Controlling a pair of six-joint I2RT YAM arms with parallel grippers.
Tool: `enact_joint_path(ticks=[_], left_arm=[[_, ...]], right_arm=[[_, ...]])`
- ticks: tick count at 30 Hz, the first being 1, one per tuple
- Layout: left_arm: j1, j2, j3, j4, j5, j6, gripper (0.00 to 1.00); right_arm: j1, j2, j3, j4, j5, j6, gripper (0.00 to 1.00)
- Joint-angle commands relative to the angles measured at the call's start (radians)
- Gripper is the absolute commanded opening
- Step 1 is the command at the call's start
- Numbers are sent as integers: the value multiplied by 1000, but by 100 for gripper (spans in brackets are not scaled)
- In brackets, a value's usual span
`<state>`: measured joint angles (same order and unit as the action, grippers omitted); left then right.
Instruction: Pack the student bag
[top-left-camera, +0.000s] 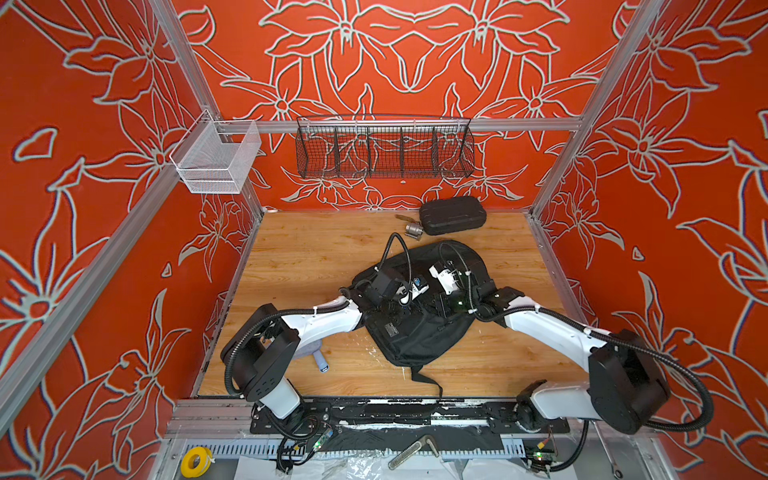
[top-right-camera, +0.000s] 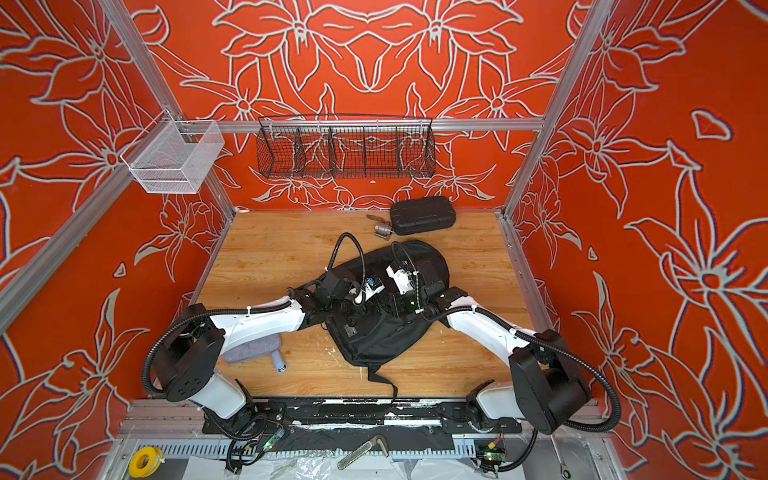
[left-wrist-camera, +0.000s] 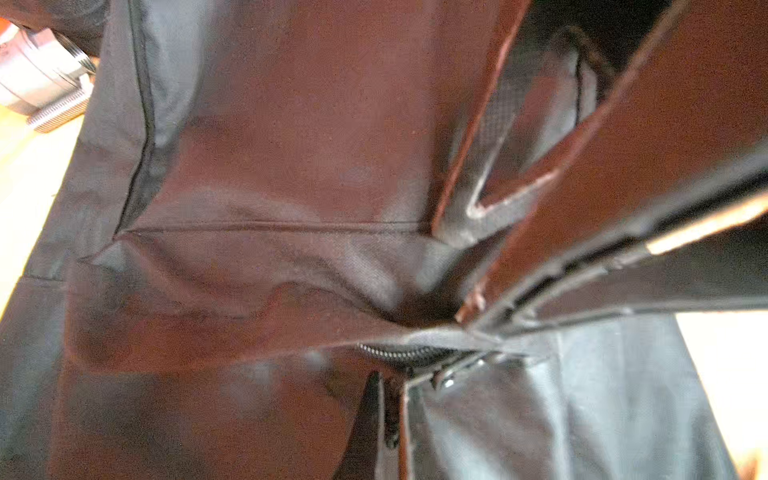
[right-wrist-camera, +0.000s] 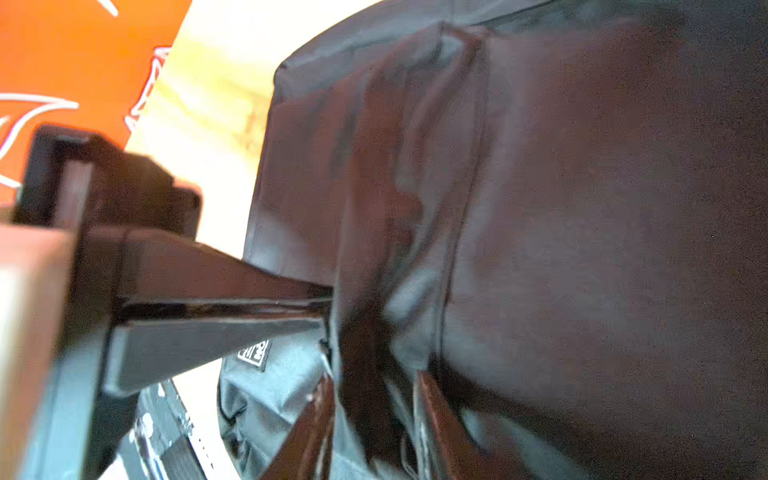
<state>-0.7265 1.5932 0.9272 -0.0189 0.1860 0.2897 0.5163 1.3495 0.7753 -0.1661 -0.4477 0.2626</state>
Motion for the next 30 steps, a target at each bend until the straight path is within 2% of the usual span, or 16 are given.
enact_joint_path(ticks=[1,7,14,16,20,23,25,30], left_arm=[[-5,-27,11,-39,32,-13,0],[-7,-14,43,-72,14,-40,0],[-7,5,74,-89,-7,-55,0],[-6,2,80,-92,-9,-65,0],[-5,-3,82,-95,4,-121,0],[-6,-18,82,-84,23,-168,0],[-6,-31,84,-78,17,-179,0],[-4,-37,91,-111,-16,-165,0]], right_arm=[[1,-6,-34,29,46,-5,39],[29,8,-37,74,70,8,44],[50,-9,-84,109,49,-49,50],[60,-12,-89,82,87,-66,52],[75,-58,-174,181,134,-71,55],[86,-31,-158,149,184,-87,55],[96,-1,-135,113,224,-96,51],[99,-2,-124,96,217,-114,25]])
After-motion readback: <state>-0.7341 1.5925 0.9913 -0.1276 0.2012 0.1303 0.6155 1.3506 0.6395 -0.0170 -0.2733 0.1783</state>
